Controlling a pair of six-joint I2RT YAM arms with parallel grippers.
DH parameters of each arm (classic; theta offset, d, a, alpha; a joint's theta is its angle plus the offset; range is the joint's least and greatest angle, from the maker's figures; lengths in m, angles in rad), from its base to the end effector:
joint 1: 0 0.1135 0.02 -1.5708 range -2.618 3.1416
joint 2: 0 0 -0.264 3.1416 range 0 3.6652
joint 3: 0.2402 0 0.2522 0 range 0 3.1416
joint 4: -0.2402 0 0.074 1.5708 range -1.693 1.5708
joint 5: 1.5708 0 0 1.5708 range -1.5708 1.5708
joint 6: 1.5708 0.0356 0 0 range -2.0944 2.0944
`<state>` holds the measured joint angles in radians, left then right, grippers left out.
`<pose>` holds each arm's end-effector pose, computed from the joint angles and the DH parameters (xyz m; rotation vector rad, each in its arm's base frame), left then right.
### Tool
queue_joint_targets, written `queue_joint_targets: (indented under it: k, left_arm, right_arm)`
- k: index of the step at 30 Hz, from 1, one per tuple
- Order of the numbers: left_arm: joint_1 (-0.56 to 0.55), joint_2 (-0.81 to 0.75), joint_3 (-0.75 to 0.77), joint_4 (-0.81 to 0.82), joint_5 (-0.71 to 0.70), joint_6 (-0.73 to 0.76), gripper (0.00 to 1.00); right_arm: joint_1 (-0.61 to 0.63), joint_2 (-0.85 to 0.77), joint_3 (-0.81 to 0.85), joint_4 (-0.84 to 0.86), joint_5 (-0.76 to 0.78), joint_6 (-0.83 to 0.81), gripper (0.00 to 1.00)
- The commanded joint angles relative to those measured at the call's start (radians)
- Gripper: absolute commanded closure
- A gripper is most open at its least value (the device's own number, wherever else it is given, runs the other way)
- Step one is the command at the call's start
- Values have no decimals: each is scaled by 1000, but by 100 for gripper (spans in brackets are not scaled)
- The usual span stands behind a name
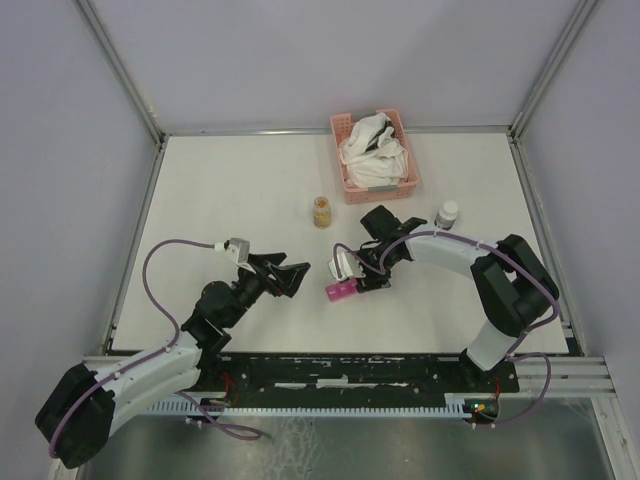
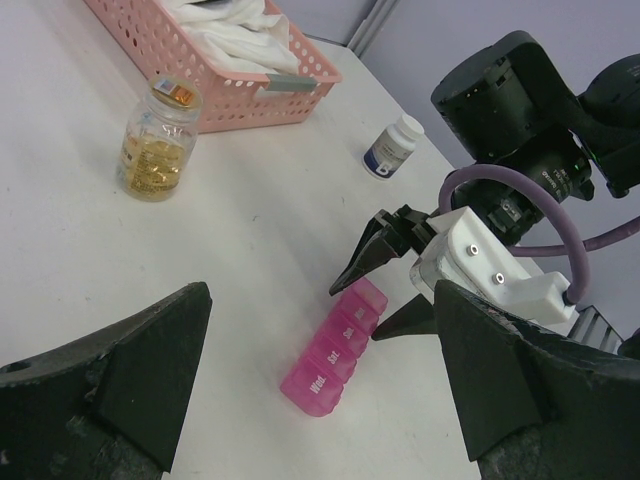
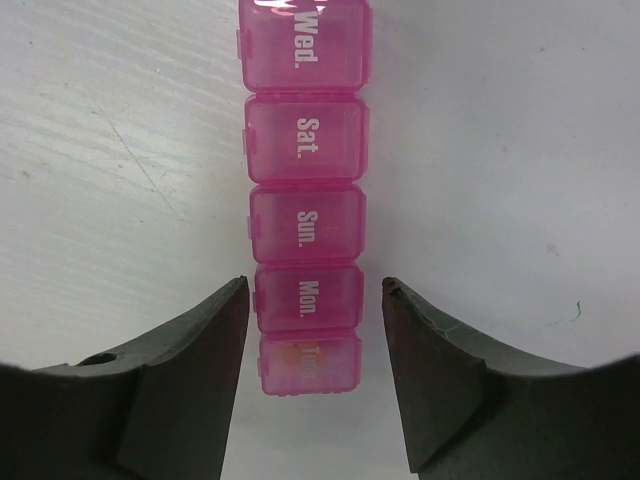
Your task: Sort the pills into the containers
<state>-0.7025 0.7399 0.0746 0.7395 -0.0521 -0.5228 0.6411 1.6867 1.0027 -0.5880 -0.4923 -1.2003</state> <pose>0.1264 -0.1046 0.1956 0.0970 1.5682 -0.9393 0.2378 0.1985 0.1667 -2.1892 1.5376 0.5345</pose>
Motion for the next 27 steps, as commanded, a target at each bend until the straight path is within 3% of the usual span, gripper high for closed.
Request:
queue_joint_targets:
  k: [1, 20, 27]
  left_arm:
    - [0, 3, 4, 63, -16, -19, 1]
    - [1, -2, -1, 64, -17, -20, 1]
    - [1, -4, 0, 65, -16, -22, 1]
  right_arm:
    - [8, 9, 0, 22, 18, 0, 36]
    - [20, 14, -1, 5, 36, -14, 39]
    - [21, 14, 12, -11, 28, -7, 50]
